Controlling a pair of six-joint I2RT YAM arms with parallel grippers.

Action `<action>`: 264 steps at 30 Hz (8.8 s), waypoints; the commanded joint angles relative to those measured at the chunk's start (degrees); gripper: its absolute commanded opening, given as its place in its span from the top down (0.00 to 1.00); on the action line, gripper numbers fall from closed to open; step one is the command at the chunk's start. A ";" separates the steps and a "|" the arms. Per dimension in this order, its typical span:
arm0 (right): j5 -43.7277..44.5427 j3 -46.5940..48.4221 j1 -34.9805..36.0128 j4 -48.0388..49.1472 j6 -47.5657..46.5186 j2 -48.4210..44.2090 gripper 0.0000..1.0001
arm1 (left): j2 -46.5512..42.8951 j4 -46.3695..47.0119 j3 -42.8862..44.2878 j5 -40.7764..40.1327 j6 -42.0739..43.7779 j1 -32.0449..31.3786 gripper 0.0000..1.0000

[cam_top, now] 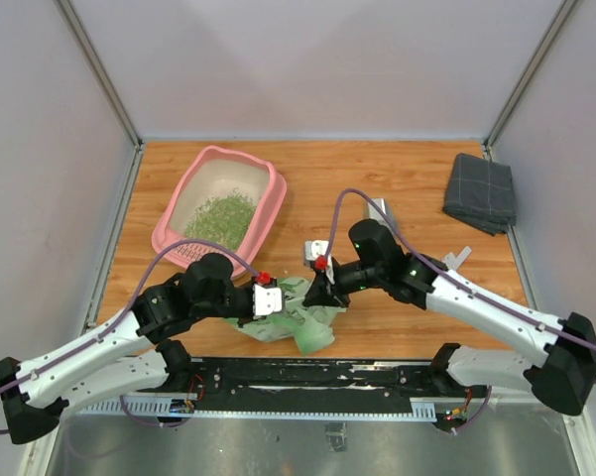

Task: Fill the litter box with clean litter
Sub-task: Close the cat litter bag at the center of the board, then pick up the clamp at the center of the board, then place the clamp at the center of the board, then pick up the clamp at the center of the board.

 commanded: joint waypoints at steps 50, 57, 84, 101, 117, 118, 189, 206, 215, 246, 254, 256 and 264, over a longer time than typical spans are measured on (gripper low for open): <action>33.04 7.46 -5.15 -23.61 -2.23 -21.51 0.30 | -1.44 6.87 0.59 -8.78 -6.20 0.39 1.00; 50.30 14.55 -8.16 -30.33 -4.73 -13.66 0.26 | -2.02 7.72 -0.42 -7.29 -5.68 0.39 1.00; 57.85 13.19 -46.68 -24.27 14.23 10.46 0.25 | -8.64 10.35 -3.13 -4.88 -6.97 0.38 1.00; 70.81 12.96 -48.74 -23.08 32.90 26.67 0.46 | -10.61 11.24 -3.98 -4.04 -7.32 0.40 1.00; 70.33 11.68 -48.92 -20.56 30.89 33.11 0.66 | -12.81 11.59 -4.99 -5.00 -7.63 0.38 1.00; 70.50 11.57 -48.92 -20.53 30.81 33.22 0.65 | -12.71 11.55 -5.03 -5.04 -7.63 0.38 1.00; 20.06 -30.25 -22.64 3.21 44.21 -16.78 0.67 | -6.91 12.09 -5.04 -7.51 -7.50 0.38 1.00; 40.97 -20.14 -9.87 -11.82 35.74 -15.90 0.44 | -10.99 12.91 -5.09 -13.91 -6.95 0.38 1.00; 47.66 -17.53 -1.36 -8.41 38.43 -6.60 0.43 | -9.25 12.59 -5.13 -11.81 -7.24 0.38 1.00; 59.52 -15.17 0.71 -15.94 37.64 -3.76 0.99 | -4.44 12.44 -4.55 -10.46 -7.66 0.43 0.87; 62.53 -13.58 0.72 -20.35 36.92 -8.46 0.99 | -4.33 11.76 -3.05 -6.70 -9.32 0.46 0.65; 63.62 -12.95 0.66 -21.40 36.30 -10.45 0.99 | -4.55 11.91 -2.87 -4.96 -9.88 0.40 0.59; 67.97 -8.54 0.68 -24.97 34.19 -21.16 0.99 | -6.41 13.48 -2.08 -2.57 -11.67 0.38 0.49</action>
